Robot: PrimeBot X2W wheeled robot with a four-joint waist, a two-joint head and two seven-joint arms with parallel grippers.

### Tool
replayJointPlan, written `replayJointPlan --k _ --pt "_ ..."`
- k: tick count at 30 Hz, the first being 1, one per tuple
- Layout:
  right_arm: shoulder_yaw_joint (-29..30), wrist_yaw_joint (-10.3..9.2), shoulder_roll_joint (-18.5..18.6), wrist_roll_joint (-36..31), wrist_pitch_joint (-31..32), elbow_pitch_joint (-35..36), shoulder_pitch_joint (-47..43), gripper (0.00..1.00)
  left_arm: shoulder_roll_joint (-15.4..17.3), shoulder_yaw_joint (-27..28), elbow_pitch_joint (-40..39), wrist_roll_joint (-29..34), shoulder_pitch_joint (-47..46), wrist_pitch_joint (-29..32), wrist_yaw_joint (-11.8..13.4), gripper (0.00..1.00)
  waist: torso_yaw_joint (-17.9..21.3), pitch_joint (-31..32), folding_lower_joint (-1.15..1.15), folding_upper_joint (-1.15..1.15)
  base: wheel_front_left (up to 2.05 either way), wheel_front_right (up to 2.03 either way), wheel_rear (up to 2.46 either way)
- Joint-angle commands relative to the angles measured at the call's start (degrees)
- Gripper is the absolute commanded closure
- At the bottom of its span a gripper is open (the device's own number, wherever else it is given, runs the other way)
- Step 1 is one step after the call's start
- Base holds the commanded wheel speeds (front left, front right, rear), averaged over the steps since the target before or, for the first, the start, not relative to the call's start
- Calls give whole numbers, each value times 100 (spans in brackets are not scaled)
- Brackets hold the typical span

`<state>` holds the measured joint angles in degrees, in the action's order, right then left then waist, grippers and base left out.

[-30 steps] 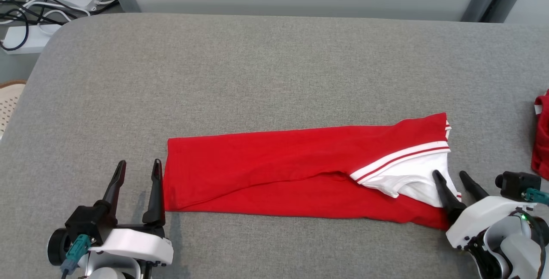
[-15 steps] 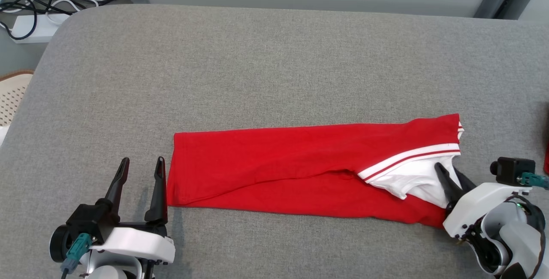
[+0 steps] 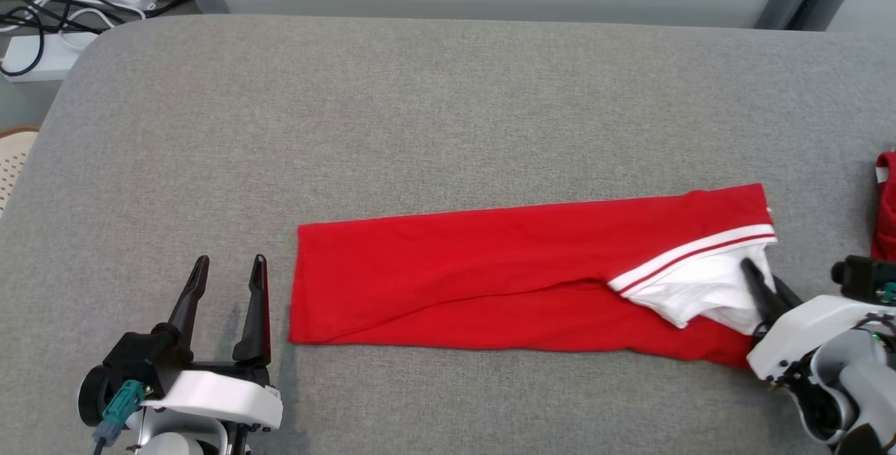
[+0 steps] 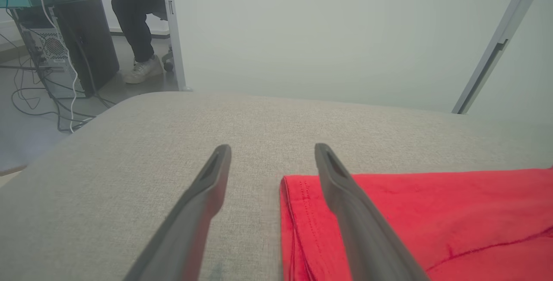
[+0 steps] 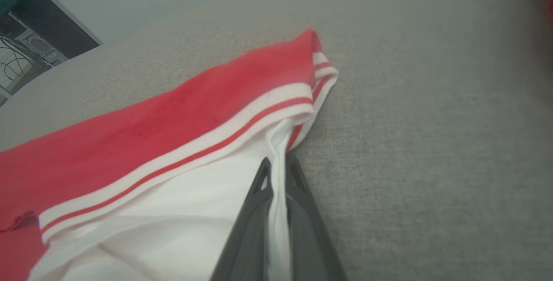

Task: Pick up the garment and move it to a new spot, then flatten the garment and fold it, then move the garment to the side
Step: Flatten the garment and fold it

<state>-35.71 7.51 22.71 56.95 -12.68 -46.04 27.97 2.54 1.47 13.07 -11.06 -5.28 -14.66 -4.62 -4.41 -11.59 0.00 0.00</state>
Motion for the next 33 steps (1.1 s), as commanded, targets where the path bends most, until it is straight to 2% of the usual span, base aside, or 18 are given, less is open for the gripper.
replayJointPlan --k 1,8,12,16,22,25,28,33 --pt "70 -2 256 -16 -144 -55 88 100 40 189 -149 61 -256 -34 -46 0 52 -3 0 0 0 0 0" --pt "393 -2 480 -137 -214 -102 282 100 36 100 -126 25 -304 -34 -53 0 258 -48 0 0 0 0 0" --pt "443 -2 571 -213 -225 217 360 100 35 70 -94 -20 -346 -34 -98 0 389 -74 0 0 0 0 0" --pt "108 -2 605 -100 -53 1054 292 100 34 -4 -30 -65 -399 -34 -127 0 441 -69 0 0 0 0 0" --pt "-656 -2 925 315 735 2859 290 100 34 -141 56 -127 -453 -34 -153 0 372 -40 0 0 0 0 0" --pt "-923 -2 1012 465 1071 3463 345 100 34 -211 105 -177 -475 -34 -160 0 255 -18 0 0 0 0 0" --pt "-1129 -2 932 557 1309 3735 414 100 34 -266 115 -233 -499 -34 -149 0 90 -2 0 0 0 0 0" --pt "-1539 -2 627 396 1505 3644 616 100 34 -428 147 -255 -538 -34 -128 0 -279 -20 0 0 0 0 0"
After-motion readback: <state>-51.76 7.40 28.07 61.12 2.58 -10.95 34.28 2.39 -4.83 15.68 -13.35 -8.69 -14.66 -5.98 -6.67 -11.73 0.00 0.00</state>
